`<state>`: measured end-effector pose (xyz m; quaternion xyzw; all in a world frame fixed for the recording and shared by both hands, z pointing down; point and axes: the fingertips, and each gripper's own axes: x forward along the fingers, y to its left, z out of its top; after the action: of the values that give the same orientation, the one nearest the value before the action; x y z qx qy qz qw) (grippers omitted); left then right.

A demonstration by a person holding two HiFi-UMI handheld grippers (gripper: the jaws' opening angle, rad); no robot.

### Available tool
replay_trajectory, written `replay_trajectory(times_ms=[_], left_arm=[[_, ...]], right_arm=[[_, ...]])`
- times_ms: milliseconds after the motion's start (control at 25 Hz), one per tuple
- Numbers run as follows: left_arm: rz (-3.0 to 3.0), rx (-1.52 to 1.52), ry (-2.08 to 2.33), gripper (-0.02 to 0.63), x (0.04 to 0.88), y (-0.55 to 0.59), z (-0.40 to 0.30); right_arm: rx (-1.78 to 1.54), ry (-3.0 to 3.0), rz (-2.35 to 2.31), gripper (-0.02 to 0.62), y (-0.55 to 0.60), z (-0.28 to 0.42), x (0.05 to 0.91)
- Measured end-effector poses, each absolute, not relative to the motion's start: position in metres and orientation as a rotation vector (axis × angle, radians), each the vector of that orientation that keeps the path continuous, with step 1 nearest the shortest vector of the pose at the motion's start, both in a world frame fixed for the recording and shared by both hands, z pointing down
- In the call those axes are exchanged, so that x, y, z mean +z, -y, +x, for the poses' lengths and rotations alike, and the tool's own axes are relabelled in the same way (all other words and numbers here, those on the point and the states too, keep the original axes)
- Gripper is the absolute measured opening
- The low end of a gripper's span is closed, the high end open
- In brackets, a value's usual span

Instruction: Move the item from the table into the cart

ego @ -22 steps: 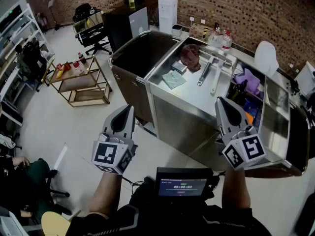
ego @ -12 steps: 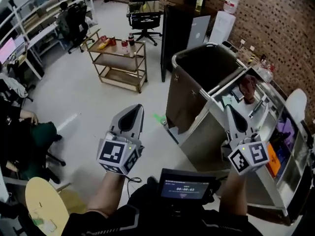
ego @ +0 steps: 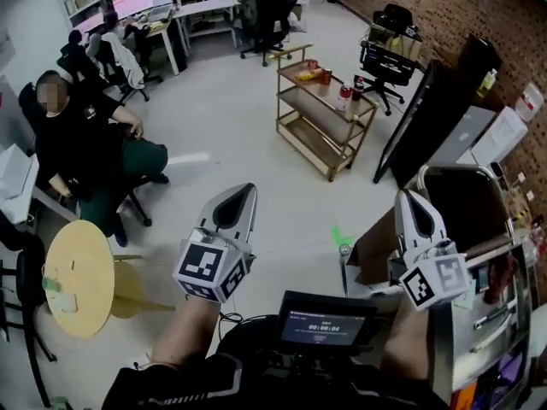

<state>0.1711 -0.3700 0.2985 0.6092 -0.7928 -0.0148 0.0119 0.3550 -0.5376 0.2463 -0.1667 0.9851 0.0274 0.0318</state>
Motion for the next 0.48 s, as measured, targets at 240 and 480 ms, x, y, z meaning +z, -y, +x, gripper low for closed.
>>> replay_trajectory(times_ms=[240,480], left_arm=[[1.57,-0.013,2.692,0.003,0.302,0.305,0.065],[1.239,0.013,2.857,0.003,0.316,0.19,-0.068]], right_arm=[[0.172,-3.032,-0.267,0.0,0.526,0.205,0.247],[0.069,-3.038,0.094,0.0,0.457,0.015,0.26]])
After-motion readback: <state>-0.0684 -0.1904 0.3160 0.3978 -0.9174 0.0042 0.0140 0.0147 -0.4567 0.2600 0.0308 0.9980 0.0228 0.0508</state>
